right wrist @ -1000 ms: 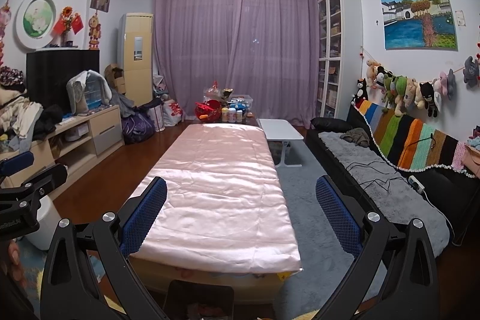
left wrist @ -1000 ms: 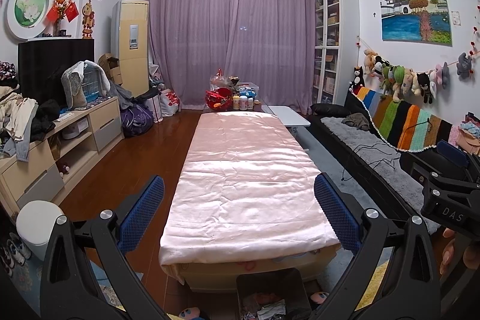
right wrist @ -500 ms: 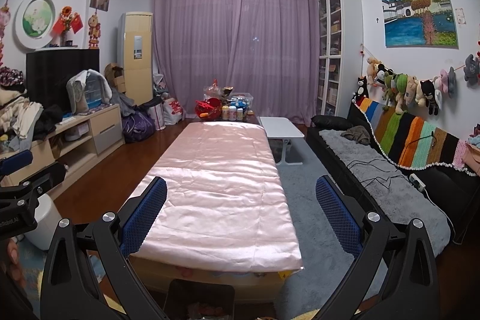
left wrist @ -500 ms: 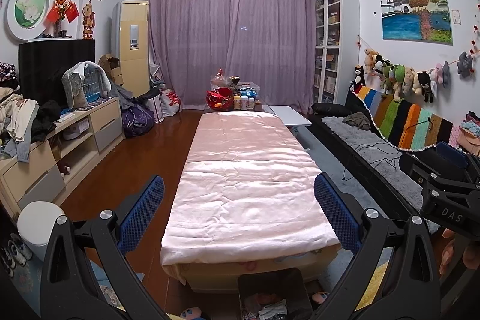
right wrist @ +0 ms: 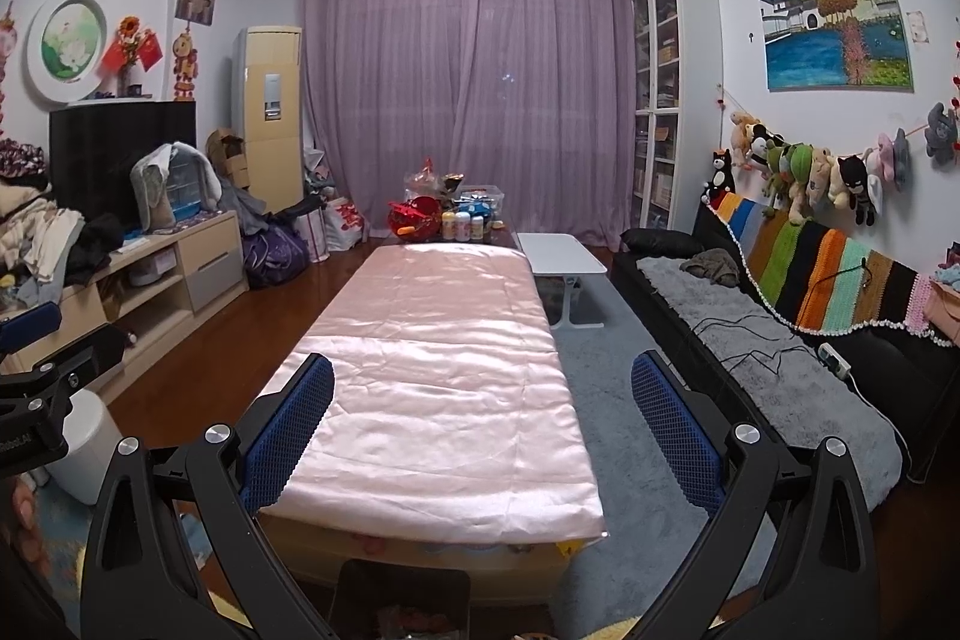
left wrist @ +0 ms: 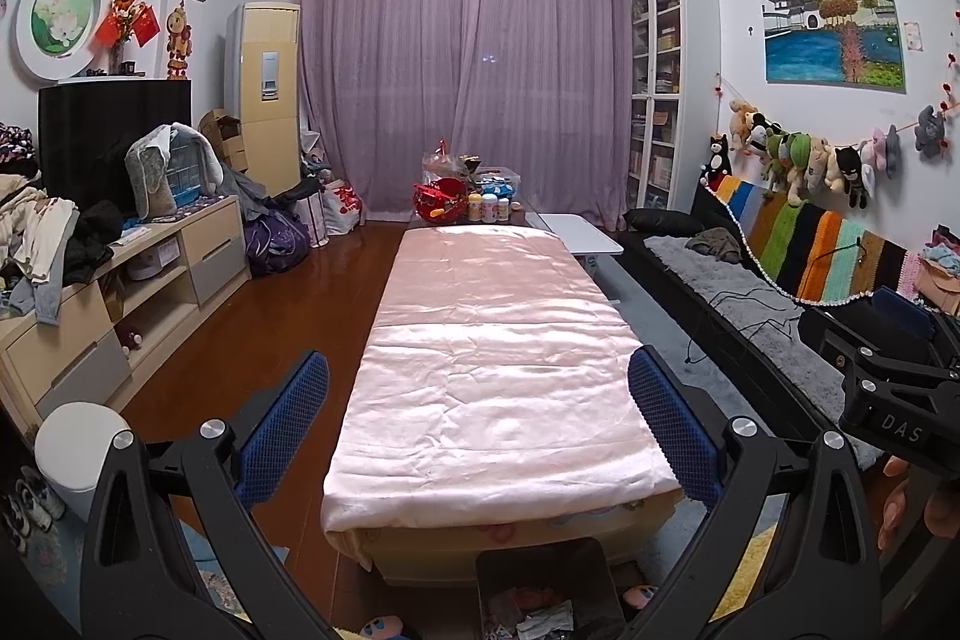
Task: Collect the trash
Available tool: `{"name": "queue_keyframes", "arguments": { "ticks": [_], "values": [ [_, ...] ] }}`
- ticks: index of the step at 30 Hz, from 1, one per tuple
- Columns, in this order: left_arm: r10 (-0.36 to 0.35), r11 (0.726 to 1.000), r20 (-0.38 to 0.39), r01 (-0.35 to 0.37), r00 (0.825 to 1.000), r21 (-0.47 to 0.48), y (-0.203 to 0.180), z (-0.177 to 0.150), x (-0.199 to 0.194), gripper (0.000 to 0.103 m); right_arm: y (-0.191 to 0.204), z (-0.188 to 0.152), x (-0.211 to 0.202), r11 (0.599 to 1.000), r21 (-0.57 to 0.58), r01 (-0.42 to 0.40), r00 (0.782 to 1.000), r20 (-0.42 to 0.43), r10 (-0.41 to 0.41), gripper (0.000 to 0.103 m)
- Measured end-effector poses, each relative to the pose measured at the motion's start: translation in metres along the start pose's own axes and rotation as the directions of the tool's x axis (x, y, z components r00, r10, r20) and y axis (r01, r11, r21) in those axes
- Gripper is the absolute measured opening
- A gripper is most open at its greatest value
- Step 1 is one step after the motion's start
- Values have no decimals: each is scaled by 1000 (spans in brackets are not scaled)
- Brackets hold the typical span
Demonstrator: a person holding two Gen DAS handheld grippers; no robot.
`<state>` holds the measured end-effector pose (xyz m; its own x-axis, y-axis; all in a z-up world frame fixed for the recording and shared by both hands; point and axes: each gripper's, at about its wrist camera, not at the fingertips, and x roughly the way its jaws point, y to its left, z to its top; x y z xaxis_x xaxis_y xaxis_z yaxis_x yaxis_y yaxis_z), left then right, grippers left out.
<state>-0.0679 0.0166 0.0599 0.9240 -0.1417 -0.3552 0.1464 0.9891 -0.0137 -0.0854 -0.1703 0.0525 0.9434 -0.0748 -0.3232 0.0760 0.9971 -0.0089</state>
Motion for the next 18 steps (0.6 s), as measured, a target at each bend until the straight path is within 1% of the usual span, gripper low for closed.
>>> {"name": "queue_keyframes", "arguments": {
  "ticks": [18],
  "values": [
    [2,1000,-3,-2,1000,2,-2,1,-1,95,1,0,-1,1000,7,4,1000,-1,-4,100]
  ]
}}
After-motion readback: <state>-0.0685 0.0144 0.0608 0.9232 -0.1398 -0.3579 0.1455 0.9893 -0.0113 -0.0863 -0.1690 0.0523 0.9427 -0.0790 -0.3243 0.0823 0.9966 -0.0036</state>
